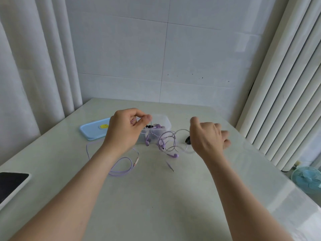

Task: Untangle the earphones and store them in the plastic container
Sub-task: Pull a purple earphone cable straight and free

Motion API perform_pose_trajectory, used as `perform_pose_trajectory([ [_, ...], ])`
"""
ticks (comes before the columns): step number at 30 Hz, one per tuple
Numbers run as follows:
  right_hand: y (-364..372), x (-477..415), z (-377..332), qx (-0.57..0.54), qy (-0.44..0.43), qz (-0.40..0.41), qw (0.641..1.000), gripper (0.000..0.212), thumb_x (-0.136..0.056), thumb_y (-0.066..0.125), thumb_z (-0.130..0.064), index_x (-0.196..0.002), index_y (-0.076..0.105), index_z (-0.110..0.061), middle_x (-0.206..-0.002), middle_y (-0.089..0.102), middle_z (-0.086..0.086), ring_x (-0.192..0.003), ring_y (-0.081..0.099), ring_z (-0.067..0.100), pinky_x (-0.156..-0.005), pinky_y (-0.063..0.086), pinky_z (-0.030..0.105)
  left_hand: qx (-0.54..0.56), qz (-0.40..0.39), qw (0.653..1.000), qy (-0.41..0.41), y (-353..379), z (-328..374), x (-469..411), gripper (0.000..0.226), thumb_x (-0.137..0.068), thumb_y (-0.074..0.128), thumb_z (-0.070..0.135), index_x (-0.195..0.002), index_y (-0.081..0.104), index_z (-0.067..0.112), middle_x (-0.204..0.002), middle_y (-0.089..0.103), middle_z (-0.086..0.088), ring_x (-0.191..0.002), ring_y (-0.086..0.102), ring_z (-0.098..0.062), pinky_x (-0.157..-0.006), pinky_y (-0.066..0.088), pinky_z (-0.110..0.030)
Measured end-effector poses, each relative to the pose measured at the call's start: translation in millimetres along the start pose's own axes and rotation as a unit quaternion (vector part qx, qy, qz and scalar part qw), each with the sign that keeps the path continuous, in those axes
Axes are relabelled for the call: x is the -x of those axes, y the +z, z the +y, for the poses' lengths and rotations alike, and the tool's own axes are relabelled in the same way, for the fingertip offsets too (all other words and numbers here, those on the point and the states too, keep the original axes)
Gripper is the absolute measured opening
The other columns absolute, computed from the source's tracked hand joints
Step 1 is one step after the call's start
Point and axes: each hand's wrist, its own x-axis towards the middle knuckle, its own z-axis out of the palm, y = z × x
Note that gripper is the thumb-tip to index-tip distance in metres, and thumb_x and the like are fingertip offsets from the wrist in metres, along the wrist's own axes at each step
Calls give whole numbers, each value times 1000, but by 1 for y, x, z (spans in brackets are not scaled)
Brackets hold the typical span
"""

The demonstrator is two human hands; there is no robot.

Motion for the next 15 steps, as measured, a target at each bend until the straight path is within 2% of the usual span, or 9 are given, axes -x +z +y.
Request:
perform_pose_trajectory([
  [2,10,0,5,21,-121,85,989,36,-93,51,-39,-109,76,-18,-125,55,6,-124,42,33,-106,32,41,12,-34,999,8,1,5,2,21,-93,79,37,-81,76,20,-53,28,9,-52,27,-12,-50,22,-22],
  [3,15,2,6,-24,-186,78,979,32,-91,59,-29,-118,73,-19,-127,58,3,-125,50,27,-105,38,36,15,-44,999,11,2,7,2,21,-93,79,37,-81,77,20,-52,27,10,-51,27,-12,-49,21,-21],
  [5,22,6,5,-110,-271,-23,956,48,-82,64,-18,-130,66,-23,-126,67,-6,-118,62,13,-102,48,30,22,-53,998,16,4,10,3,20,-93,79,37,-82,78,20,-51,28,10,-51,27,-12,-49,21,-20],
  [7,31,11,4,-93,-306,-119,940,53,-81,63,-19,-133,61,-29,-118,73,-13,-114,66,4,-103,48,29,32,-57,998,16,4,12,3,20,-93,79,39,-84,78,21,-53,30,8,-52,27,-11,-50,22,-21],
  [8,36,12,5,-63,-324,-134,934,47,-84,64,-20,-130,63,-31,-109,77,-15,-108,68,2,-103,46,27,41,-58,997,12,3,12,3,21,-93,78,41,-84,78,22,-54,33,3,-53,28,-10,-52,24,-23],
  [10,42,11,8,-21,-338,-120,933,25,-93,66,-19,-116,72,-27,-91,79,-14,-92,71,3,-98,44,22,67,-63,996,2,1,10,1,22,-93,77,44,-85,78,23,-59,43,-13,-57,36,-14,-58,31,-30],
  [12,41,6,11,-33,-341,-95,935,12,-99,68,-19,-106,77,-23,-84,79,-13,-84,72,5,-90,48,22,81,-55,995,-20,1,8,0,22,-94,77,46,-88,78,25,-72,59,-27,-60,52,-28,-62,45,-36],
  [13,40,4,11,-46,-344,-85,934,11,-99,69,-19,-106,78,-22,-84,80,-12,-82,73,6,-86,50,22,93,-36,994,-38,2,8,0,20,-95,77,42,-88,78,23,-76,63,-29,-62,62,-32,-66,54,-41],
  [15,36,1,10,-73,-351,-72,931,13,-99,72,-18,-110,79,-21,-82,80,-10,-77,73,6,-78,53,20,161,18,982,-92,6,10,0,17,-98,76,29,-91,78,14,-74,67,-22,-65,73,-24,-75,66,-43],
])
